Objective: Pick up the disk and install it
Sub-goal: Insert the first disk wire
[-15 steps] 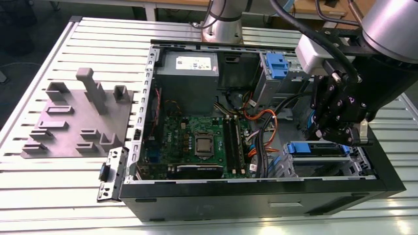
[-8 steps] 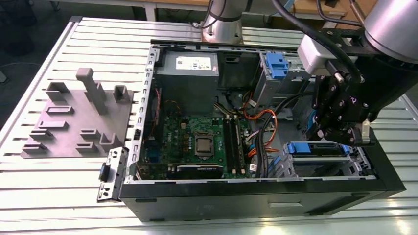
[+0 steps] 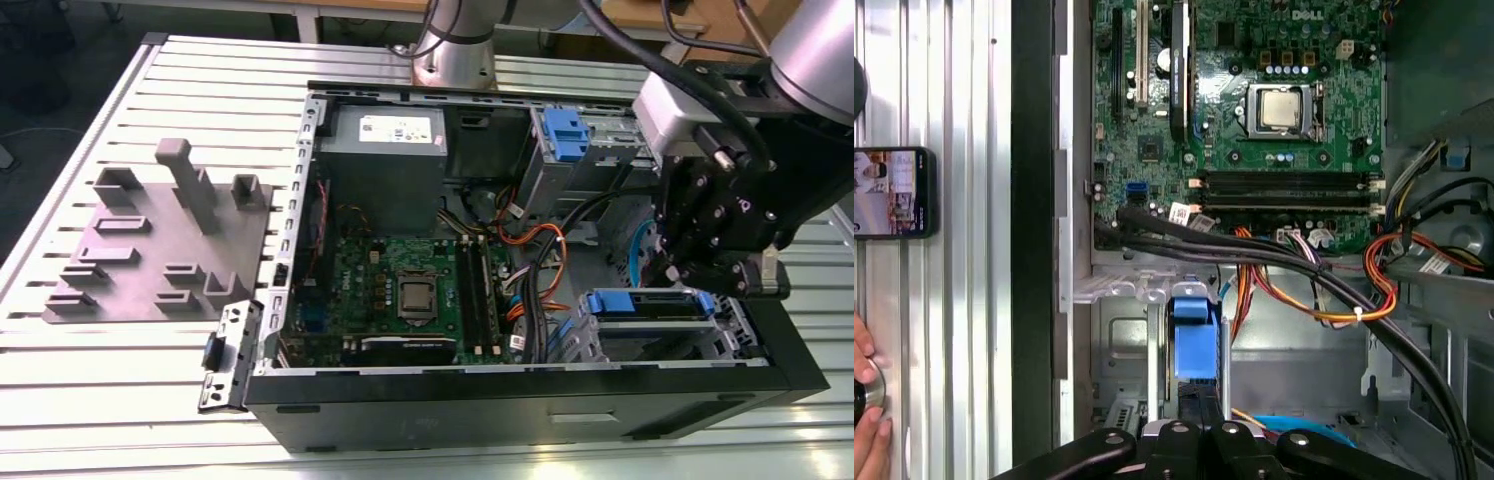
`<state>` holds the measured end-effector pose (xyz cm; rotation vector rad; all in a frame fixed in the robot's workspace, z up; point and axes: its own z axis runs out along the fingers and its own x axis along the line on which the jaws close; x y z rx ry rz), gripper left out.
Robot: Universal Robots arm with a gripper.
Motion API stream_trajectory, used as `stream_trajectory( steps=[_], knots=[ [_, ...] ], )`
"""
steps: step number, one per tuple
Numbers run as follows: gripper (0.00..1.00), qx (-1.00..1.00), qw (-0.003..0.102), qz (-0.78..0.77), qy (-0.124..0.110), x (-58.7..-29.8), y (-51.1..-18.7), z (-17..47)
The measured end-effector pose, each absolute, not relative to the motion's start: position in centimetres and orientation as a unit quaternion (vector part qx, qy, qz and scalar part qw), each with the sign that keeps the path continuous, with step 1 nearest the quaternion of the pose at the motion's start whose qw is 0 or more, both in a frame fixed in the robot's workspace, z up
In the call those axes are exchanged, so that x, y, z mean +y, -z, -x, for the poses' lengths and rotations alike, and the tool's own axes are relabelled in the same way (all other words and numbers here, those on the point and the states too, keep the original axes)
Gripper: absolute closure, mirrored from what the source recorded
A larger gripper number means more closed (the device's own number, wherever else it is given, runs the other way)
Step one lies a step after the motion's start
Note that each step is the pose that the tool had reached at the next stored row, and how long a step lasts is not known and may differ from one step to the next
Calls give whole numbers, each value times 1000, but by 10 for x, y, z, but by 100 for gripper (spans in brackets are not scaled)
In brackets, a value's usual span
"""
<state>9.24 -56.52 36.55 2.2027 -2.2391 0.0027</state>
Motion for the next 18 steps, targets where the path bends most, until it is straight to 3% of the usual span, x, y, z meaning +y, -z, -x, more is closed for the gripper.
stream_trajectory(
  steps=[18],
  knots=[
    [89, -713, 0, -701, -1, -565, -364, -120]
  ],
)
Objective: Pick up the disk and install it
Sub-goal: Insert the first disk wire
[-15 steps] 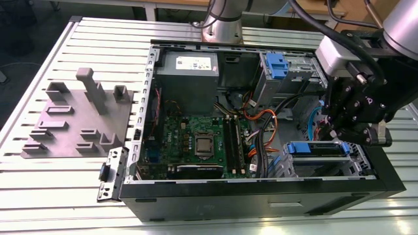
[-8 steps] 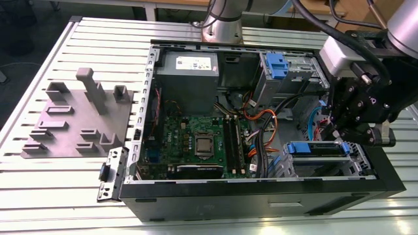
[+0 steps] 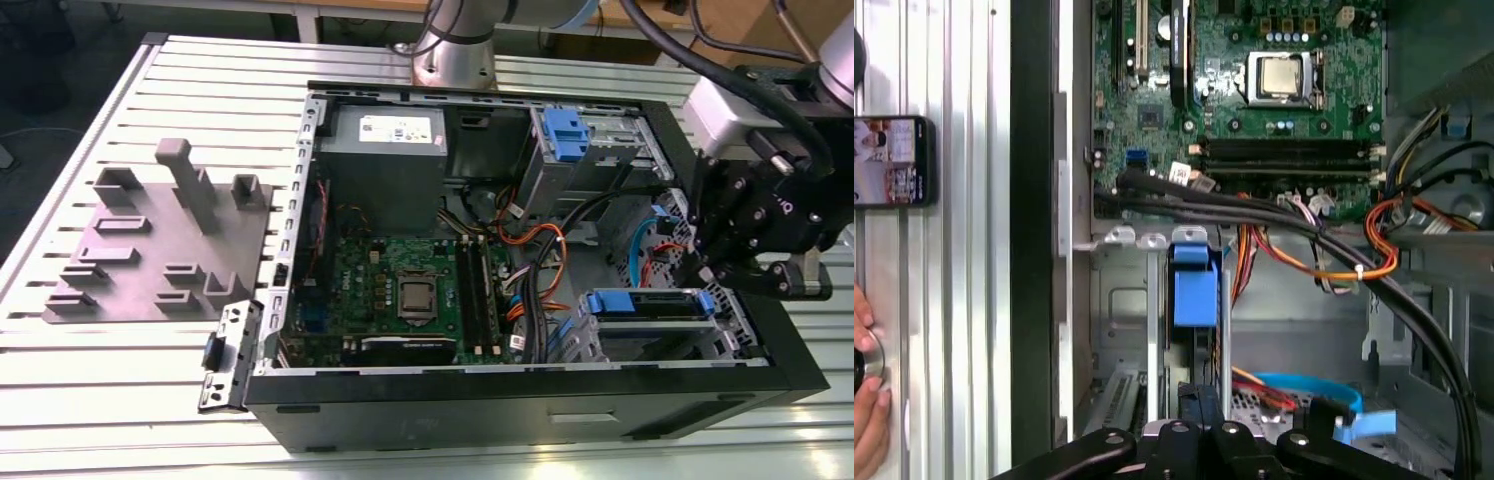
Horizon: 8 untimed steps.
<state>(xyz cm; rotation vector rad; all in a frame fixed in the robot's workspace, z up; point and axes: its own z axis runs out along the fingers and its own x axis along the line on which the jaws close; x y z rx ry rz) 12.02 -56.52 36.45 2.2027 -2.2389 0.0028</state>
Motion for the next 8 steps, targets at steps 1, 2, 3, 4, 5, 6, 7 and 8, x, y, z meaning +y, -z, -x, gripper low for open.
stream_trajectory(
  steps=[1, 2, 3, 4, 5, 6, 7, 8],
  knots=[
    [89, -713, 0, -701, -1, -565, -364, -123],
    [89, -713, 0, -701, -1, -565, -364, -126],
    [89, -713, 0, -701, -1, -565, -364, -128],
    [89, -713, 0, -701, -1, -565, -364, -130],
    [89, -713, 0, -701, -1, -565, -364, -131],
    [89, -713, 0, -701, -1, -565, -364, -132],
    [89, -713, 0, -701, -1, -565, -364, -133],
    [89, -713, 0, -701, -1, -565, -364, -133]
  ],
)
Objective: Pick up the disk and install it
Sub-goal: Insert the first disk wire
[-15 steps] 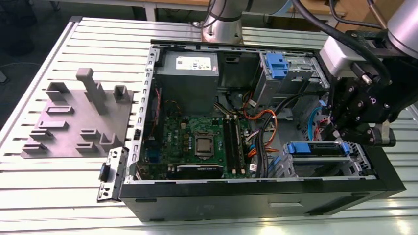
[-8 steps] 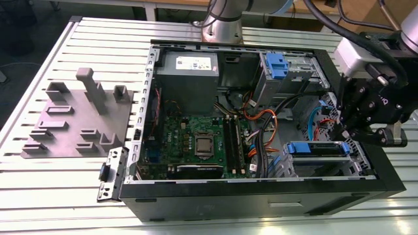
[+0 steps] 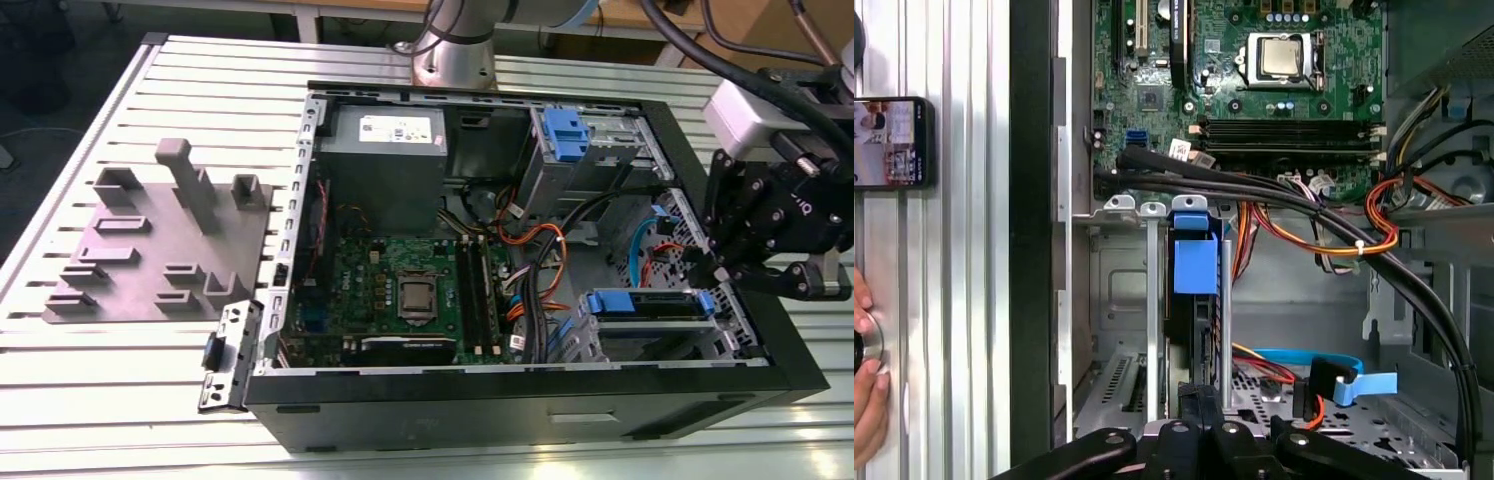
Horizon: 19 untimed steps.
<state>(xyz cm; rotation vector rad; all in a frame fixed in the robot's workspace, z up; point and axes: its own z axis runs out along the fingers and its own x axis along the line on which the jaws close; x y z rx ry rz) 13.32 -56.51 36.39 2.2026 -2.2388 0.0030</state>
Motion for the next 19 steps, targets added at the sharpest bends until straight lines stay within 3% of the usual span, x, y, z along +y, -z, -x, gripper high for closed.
stream_trajectory(
  steps=[19],
  knots=[
    [89, -713, 1, -701, -1, -559, -364, -138]
  ],
)
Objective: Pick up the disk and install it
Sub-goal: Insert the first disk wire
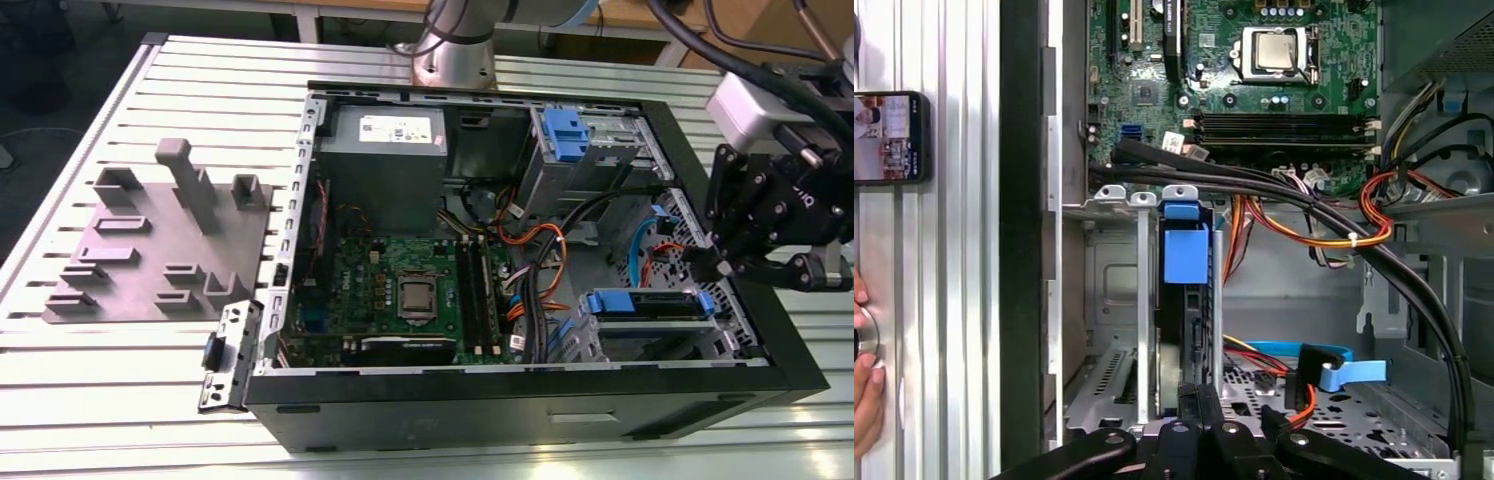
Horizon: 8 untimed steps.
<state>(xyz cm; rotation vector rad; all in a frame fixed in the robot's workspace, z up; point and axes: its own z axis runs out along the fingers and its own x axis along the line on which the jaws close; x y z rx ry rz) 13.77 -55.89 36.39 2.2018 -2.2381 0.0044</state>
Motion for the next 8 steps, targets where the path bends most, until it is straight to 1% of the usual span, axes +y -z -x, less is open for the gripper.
stream_trajectory(
  steps=[8],
  knots=[
    [89, -713, 1, -701, -1, -547, -363, -142]
  ],
)
